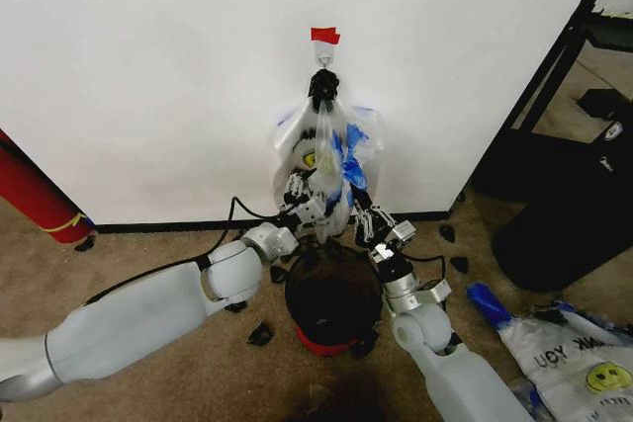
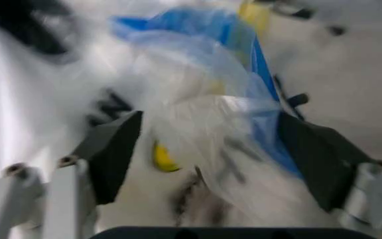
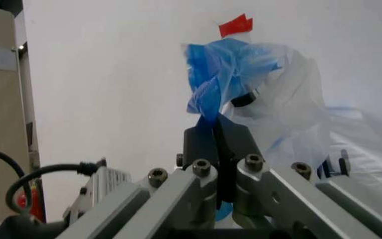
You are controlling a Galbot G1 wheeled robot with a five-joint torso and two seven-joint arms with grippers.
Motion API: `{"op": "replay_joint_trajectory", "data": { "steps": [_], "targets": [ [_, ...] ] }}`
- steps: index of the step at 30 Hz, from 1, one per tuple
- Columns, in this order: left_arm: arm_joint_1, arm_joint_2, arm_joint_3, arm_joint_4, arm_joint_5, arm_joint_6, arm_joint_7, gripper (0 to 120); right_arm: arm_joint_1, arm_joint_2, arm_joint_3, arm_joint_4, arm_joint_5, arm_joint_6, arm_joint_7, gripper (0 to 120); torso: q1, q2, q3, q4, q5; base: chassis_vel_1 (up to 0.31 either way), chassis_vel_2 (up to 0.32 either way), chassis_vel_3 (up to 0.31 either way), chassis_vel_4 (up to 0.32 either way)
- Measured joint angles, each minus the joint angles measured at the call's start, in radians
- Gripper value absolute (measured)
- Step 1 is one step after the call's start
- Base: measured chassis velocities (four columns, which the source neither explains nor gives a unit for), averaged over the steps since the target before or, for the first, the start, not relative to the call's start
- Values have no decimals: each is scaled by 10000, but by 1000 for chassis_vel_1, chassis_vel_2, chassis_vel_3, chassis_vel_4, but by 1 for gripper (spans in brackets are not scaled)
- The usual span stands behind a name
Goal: Pick up the garbage bag from the wall and place it over the trash bin.
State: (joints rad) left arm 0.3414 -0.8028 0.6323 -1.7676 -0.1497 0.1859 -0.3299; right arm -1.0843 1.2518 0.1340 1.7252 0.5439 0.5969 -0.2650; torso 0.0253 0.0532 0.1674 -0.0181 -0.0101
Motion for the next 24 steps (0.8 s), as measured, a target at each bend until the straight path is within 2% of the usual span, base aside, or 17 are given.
{"op": "replay_joint_trajectory", "data": {
  "steps": [7,8,13,14,16,22,24],
  "targets": [
    [937,-10,-1173,-669,-177,789,-862,45,-229,-108,276,-56,-62,221,-72,0,-1,0,-1,0,0,0,0,0,0],
    [937,-10,-1173,-669,-177,789,-862,45,-229,-108,276,-56,-62,221,-72,0,-1,0,-1,0,0,0,0,0,0],
    [1786,21,-2082,-856,-279,721,-1029,23,-388,-166,528,-254,138,454,-73,0,-1,0,-1,1,0,0,0,0,0],
    [1786,21,-2082,-856,-279,721,-1029,23,-388,-166,528,-254,138,454,-73,0,-1,0,-1,1,0,0,0,0,0],
    [2037,-48,-2405,-888,-387,620,-1077,15,-429,-179,595,-308,228,494,-85,0,-1,0,-1,0,0,0,0,0,0],
    [2304,-142,-2876,-994,-653,222,-1029,22,-478,-174,674,-441,289,581,-204,0,-1,0,-1,0,1,0,0,0,0],
    [2290,-114,-2865,-990,-653,101,-947,30,-481,-151,661,-440,284,584,-238,0,-1,0,-1,0,0,0,0,0,0]
  ]
}}
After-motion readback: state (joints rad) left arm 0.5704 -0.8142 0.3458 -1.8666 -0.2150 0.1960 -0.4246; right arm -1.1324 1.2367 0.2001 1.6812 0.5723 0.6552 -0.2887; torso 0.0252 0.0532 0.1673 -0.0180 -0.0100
